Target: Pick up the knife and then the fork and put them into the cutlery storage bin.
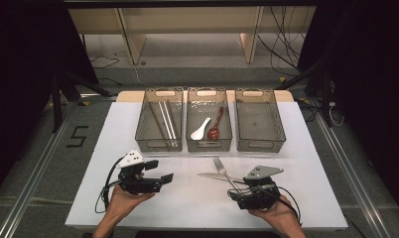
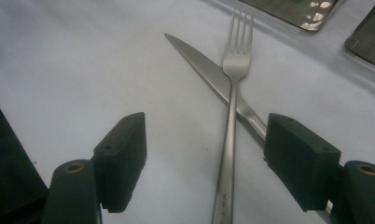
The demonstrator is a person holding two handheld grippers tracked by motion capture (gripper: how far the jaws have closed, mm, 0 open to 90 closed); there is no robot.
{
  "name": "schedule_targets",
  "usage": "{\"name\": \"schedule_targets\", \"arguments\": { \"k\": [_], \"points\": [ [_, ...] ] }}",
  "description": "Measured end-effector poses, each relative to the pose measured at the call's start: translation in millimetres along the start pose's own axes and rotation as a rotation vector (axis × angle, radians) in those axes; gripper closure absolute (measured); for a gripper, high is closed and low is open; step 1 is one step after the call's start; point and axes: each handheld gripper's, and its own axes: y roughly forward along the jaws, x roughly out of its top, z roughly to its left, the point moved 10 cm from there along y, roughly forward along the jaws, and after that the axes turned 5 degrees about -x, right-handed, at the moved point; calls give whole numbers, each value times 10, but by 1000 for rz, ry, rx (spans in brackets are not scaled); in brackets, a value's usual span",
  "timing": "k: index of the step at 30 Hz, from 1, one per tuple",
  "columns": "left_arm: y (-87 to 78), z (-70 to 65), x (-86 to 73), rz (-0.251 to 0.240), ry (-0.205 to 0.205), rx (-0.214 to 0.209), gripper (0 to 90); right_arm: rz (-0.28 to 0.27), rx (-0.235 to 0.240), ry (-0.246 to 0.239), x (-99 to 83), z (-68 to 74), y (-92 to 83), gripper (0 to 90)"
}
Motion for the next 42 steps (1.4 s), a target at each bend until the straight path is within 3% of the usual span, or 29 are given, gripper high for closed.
{"name": "schedule_targets", "arguments": {
  "k": [6, 17, 32, 42],
  "points": [
    [-43, -31, -35, -8, 4, 0, 194, 34, -17, -5, 21, -16, 54, 342],
    [-85, -64, -97, -19, 12, 6, 192, 192, -28, -10, -47, -39, 273, 539],
    [-77, -86, -133, -16, 24, 2, 192, 305, -68, -42, -71, -89, 436, 714],
    [-66, -97, -139, -11, 36, 3, 192, 338, -72, -66, -23, -103, 482, 814]
  ]
}}
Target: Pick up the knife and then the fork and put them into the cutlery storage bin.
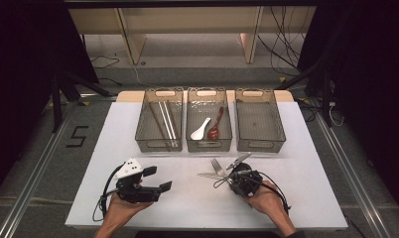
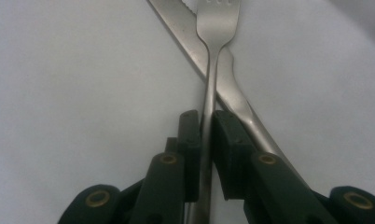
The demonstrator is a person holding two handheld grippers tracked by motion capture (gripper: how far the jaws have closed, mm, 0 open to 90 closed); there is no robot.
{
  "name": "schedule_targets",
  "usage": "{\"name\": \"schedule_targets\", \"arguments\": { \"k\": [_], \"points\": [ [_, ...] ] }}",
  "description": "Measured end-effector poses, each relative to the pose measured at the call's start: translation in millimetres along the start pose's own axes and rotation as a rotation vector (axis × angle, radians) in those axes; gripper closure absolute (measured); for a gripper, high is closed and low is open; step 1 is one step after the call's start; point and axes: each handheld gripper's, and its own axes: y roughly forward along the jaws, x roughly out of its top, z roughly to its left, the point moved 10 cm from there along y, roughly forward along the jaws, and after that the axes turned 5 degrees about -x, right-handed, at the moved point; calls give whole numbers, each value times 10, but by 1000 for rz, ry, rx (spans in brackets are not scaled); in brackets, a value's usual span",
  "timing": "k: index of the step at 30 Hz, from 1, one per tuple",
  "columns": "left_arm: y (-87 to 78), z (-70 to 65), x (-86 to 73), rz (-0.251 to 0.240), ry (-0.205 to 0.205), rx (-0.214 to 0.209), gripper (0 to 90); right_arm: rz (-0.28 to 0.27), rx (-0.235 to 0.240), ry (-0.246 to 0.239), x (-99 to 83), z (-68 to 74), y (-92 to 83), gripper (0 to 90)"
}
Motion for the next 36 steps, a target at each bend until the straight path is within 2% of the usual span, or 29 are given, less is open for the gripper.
{"name": "schedule_targets", "arguments": {
  "k": [9, 23, 36],
  "points": [
    [-1, 5, -7, 2, 3, 5, 195, 8, -15, -27, 11, 9, -1, 838],
    [-11, 22, -3, -7, -5, 7, 198, -3, 8, -59, 26, 35, -13, 842],
    [-17, 34, 2, -14, -10, 9, 198, -40, 31, -51, 76, -1, -75, 844]
  ]
}}
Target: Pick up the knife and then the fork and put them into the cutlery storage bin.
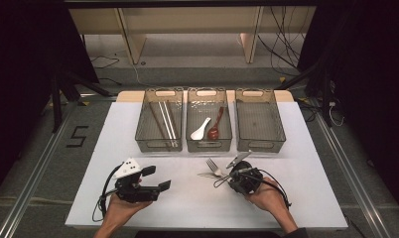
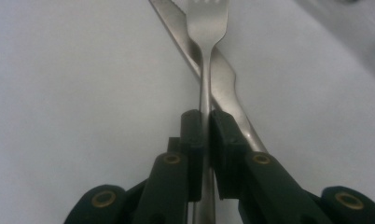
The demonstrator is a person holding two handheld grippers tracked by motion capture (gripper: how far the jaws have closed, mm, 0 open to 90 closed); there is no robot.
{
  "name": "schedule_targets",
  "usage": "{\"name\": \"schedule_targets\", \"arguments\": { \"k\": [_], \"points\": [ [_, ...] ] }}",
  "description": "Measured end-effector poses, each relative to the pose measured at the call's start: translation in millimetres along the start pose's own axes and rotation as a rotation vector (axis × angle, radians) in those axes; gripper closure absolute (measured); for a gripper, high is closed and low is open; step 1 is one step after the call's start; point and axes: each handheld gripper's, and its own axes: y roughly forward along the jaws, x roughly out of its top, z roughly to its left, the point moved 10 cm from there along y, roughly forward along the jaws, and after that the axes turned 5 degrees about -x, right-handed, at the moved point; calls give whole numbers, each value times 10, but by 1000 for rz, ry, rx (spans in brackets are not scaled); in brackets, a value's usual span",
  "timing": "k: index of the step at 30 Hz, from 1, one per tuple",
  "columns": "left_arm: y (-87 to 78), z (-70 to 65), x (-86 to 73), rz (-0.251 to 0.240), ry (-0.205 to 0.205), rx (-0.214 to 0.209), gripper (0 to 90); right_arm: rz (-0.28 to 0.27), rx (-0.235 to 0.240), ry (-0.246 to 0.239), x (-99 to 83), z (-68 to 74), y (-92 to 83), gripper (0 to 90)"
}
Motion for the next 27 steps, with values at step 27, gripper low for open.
{"name": "schedule_targets", "arguments": {
  "k": [27],
  "points": [
    [-25, 33, 26, -31, -14, 4, 198, -190, -108, 148, 519, -862, -607, 843]
  ]
}}
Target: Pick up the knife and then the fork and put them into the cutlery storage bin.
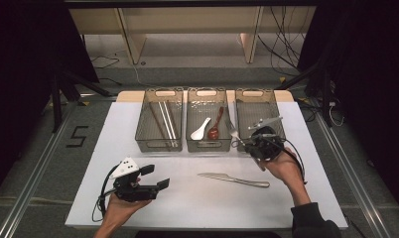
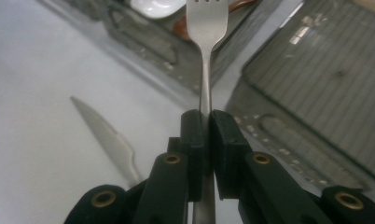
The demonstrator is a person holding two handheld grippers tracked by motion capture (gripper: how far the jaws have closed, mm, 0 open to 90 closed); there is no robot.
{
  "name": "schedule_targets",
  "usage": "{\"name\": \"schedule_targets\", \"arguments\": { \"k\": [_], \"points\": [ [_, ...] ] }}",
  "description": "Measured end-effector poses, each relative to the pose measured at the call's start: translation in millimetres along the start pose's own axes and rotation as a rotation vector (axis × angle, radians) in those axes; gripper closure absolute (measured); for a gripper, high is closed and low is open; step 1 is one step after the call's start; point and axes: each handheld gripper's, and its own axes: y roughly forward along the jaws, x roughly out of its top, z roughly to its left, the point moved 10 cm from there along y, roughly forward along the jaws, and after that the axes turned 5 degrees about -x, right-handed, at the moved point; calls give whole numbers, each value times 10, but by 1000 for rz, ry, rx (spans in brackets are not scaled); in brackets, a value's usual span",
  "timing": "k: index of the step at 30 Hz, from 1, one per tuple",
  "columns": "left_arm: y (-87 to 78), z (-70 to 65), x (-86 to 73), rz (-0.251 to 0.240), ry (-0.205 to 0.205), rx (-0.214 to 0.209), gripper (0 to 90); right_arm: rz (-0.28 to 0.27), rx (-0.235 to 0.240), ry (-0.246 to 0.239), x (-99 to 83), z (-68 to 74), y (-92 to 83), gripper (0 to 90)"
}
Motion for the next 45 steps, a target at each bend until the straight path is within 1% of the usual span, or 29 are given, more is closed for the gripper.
{"name": "schedule_targets", "arguments": {
  "k": [9, 10, 11, 12, 13, 15, 16, 17, 18, 19, 22, 24, 26, 29, 33, 36, 45],
  "points": [
    [-24, 12, 19, -19, -2, 6, 198, -14, -58, 52, 223, -358, 19, 844],
    [-24, 12, 19, -19, -2, 6, 198, -14, -58, 52, 223, -358, 19, 844],
    [-25, 13, 20, -20, -3, 7, 198, -12, -72, 61, 261, -431, 24, 844],
    [-25, 13, 20, -20, -3, 7, 198, -12, -72, 61, 261, -431, 24, 844],
    [-24, 13, 23, -23, -2, 8, 198, -12, -87, 67, 296, -497, 35, 843],
    [-28, 15, 23, -22, -1, 7, 198, -10, -95, 78, 322, -551, 47, 843],
    [-28, 15, 23, -22, -1, 7, 198, -10, -95, 78, 322, -551, 47, 843],
    [-28, 14, 28, -27, -3, 7, 198, -6, -106, 86, 341, -606, 59, 843],
    [-28, 14, 28, -27, -3, 7, 198, -6, -106, 86, 341, -606, 59, 843],
    [-29, 15, 29, -28, -3, 8, 198, -3, -114, 94, 357, -652, 79, 843],
    [-29, 15, 30, -29, -4, 8, 198, 1, -120, 96, 367, -683, 96, 843],
    [-29, 13, 31, -30, -4, 8, 198, 7, -130, 107, 392, -736, 128, 843],
    [-28, 13, 32, -30, -4, 8, 198, 12, -132, 113, 400, -750, 141, 843],
    [-31, 10, 38, -36, -5, 8, 198, 20, -144, 122, 445, -815, 197, 843],
    [-34, 17, 36, -34, -2, 10, 198, 32, -155, 129, 487, -862, 249, 843],
    [-37, 17, 36, -33, 1, 9, 198, 36, -159, 144, 513, -899, 295, 842],
    [-40, 18, 33, -34, -3, 7, 198, 58, -174, 171, 499, -986, 439, 841]
  ]
}}
